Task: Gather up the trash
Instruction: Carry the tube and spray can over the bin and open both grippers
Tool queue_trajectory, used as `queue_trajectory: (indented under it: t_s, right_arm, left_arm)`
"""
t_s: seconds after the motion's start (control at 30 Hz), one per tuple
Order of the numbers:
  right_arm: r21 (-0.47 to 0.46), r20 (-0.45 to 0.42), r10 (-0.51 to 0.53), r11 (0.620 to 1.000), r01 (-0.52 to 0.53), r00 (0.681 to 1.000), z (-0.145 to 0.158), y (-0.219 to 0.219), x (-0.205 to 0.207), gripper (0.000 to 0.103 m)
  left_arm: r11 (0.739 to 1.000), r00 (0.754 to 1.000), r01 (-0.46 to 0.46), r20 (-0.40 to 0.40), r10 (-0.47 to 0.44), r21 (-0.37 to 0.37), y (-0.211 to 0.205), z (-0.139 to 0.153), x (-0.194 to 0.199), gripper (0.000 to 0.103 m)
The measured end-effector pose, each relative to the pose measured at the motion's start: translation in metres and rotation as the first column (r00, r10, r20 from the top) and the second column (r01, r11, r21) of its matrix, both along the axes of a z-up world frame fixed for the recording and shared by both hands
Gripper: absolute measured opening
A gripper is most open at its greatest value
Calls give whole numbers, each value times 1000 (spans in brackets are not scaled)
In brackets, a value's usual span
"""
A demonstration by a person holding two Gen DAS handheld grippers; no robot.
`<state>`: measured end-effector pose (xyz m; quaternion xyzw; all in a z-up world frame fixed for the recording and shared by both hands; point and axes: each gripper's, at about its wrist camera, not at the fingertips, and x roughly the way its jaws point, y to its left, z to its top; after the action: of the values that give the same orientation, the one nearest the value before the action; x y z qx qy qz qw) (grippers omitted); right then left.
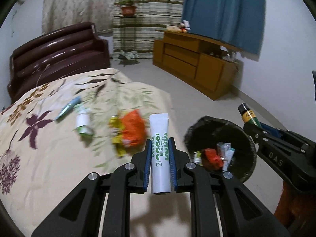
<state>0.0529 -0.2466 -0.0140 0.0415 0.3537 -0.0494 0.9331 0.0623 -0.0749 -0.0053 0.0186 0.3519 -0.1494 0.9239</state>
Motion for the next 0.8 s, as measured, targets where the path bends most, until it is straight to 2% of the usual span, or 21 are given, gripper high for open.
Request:
queue_trajectory:
  t_s: [0.33, 0.8]
  right_arm:
    - [25, -24, -82, 996, 83, 996, -18, -55, 3, 23]
    - [55, -45, -132, 989, 134, 990, -39, -91, 18, 23]
  left_arm:
    - [997, 997, 73, -16, -73, 28, -59, -11, 12, 18]
    - [992, 994, 105, -43, -103, 72, -106, -27, 33, 18]
